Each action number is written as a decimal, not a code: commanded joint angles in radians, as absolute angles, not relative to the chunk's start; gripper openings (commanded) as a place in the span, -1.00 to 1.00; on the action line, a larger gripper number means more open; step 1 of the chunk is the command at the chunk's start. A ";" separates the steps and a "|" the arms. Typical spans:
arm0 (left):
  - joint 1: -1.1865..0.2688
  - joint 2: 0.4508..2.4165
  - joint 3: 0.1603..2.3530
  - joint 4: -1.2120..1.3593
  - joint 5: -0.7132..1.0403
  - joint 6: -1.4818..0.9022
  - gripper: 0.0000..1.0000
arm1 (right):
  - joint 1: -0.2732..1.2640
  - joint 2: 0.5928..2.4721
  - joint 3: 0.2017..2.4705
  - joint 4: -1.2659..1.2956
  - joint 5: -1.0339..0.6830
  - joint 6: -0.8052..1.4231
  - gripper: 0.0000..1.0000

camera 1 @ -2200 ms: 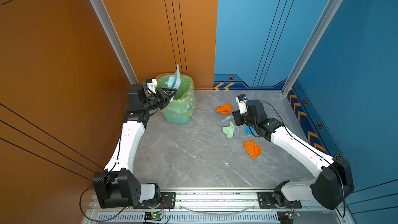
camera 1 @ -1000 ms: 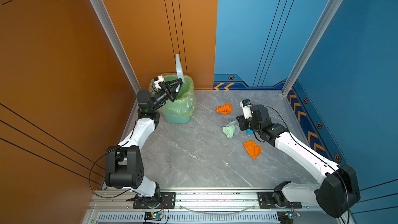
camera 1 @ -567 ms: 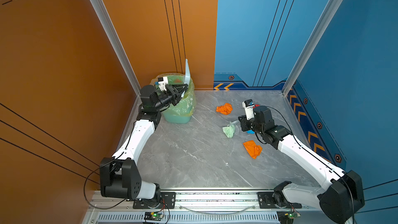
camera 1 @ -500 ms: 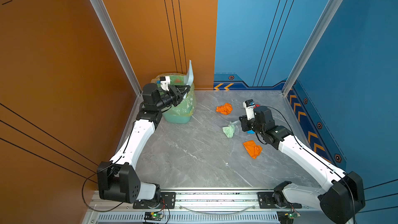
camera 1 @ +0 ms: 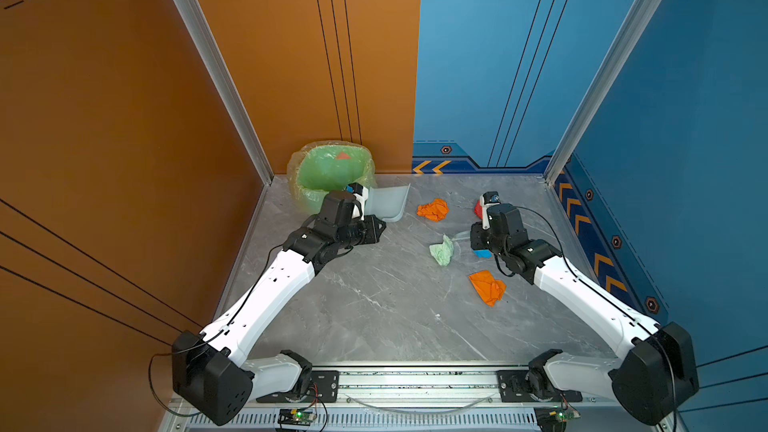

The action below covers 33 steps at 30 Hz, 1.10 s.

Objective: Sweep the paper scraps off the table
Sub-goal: 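Lower the empty dustpan to the table beside the light green scrap with the left gripper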

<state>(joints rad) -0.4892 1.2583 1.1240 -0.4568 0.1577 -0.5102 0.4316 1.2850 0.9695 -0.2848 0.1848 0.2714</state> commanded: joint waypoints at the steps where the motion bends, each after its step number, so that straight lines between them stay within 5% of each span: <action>1: -0.538 1.241 1.074 -0.531 0.004 -0.409 -1.00 | 0.425 1.328 0.997 -0.280 0.238 0.329 -1.00; 12: -0.738 1.274 0.916 -0.548 -0.188 -0.340 -1.00 | 0.425 1.440 1.041 -0.264 0.243 0.347 -1.00; 33: -0.880 1.535 0.850 -0.403 -0.163 -0.319 -1.00 | 0.428 1.513 1.060 -0.279 0.300 0.321 -1.00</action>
<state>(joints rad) -0.8665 1.5154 0.8486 -0.4370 -0.1581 -0.3210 0.4297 1.5002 1.0447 -0.2768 0.2630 0.3225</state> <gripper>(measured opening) 0.207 0.200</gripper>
